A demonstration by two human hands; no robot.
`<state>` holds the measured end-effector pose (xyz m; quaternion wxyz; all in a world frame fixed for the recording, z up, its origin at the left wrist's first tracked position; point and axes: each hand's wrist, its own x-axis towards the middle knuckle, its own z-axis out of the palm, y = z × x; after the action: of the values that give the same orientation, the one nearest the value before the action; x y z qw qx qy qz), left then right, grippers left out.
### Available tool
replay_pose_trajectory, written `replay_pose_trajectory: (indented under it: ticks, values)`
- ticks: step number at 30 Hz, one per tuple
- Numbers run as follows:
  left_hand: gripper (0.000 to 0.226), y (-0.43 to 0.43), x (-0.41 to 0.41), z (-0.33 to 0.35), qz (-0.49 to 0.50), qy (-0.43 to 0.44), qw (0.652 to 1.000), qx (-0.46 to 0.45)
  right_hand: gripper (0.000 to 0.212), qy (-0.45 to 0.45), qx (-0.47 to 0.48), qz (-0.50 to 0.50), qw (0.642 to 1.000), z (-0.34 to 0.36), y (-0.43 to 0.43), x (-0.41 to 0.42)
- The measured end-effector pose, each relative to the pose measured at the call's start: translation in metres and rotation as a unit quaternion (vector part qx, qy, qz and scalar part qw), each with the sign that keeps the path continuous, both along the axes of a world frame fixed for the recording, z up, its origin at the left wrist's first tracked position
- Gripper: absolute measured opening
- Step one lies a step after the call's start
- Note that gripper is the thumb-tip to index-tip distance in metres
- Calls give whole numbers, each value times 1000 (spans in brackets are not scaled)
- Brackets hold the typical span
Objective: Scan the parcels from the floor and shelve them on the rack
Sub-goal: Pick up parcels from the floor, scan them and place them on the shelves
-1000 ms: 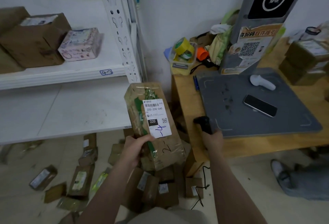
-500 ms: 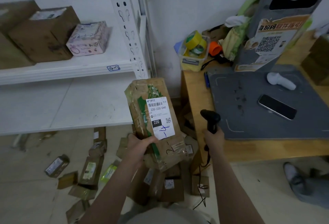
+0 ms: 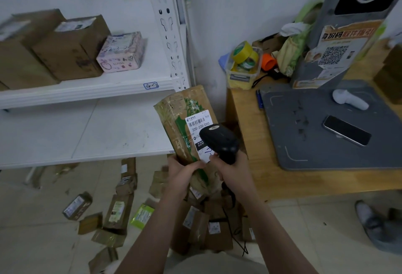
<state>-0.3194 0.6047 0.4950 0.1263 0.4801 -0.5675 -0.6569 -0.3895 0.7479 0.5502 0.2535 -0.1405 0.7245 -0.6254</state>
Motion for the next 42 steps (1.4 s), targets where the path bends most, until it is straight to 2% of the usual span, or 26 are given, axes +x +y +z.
replay_pose_trajectory:
  ticks: [5,12,22,27,31,35,36,39,42]
  values:
    - [106,3,-2,0,-4,10,1000,-18,13,28,6,11,1000,7,-1,7]
    - [108,8,0,8,-16,15,999,-36,15,22,-15,-12,1000,7,0,10]
    - [88,17,4,28,-15,6,999,-43,19,1,-5,-34,999,-1,3,3]
    - [106,12,6,19,13,-5,1000,-24,11,-21,-11,-95,995,-16,16,-18]
    - [92,9,15,10,30,-27,999,-5,27,-35,84,-198,976,-48,33,-56]
    - [123,6,22,0,45,-29,999,4,31,-51,215,-210,952,-82,51,-95]
    - [124,7,23,1,48,-26,998,7,30,-50,238,-195,950,-91,55,-104]
    - [105,11,25,8,57,-28,998,21,26,-38,288,-154,944,-110,61,-126]
    - [83,12,28,5,64,-31,997,28,33,-25,309,-138,940,-121,63,-142]
